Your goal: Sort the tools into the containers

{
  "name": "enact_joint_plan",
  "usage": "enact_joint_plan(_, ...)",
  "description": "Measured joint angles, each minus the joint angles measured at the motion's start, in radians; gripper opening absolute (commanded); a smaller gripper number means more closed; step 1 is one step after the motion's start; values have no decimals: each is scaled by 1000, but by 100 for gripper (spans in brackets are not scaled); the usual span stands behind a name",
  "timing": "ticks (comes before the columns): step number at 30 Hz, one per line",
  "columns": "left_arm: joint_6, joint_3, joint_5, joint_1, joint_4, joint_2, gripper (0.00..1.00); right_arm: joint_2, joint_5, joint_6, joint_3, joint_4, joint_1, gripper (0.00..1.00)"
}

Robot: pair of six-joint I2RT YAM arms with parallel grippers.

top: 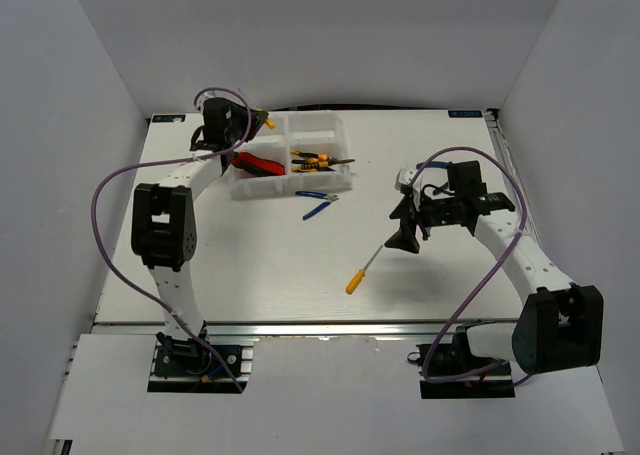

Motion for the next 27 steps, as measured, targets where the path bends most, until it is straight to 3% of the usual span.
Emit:
enact_joint_plan(6, -37, 224, -85, -3, -46, 180, 0, -35, -4, 7, -34, 17, -15, 87)
enact_joint_plan(12, -15, 317, -153, -15, -143, 279, 4, -48, -6, 11, -54, 24, -34, 87)
enact_joint_plan(17, 11, 323, -175, -29, -224, 306, 23, -47, -6, 17, -63, 25, -37, 87)
enact_joint_plan(27, 34, 430, -179, -36, -303, 371, 48, -46, -6, 18, -63, 24, -37, 87)
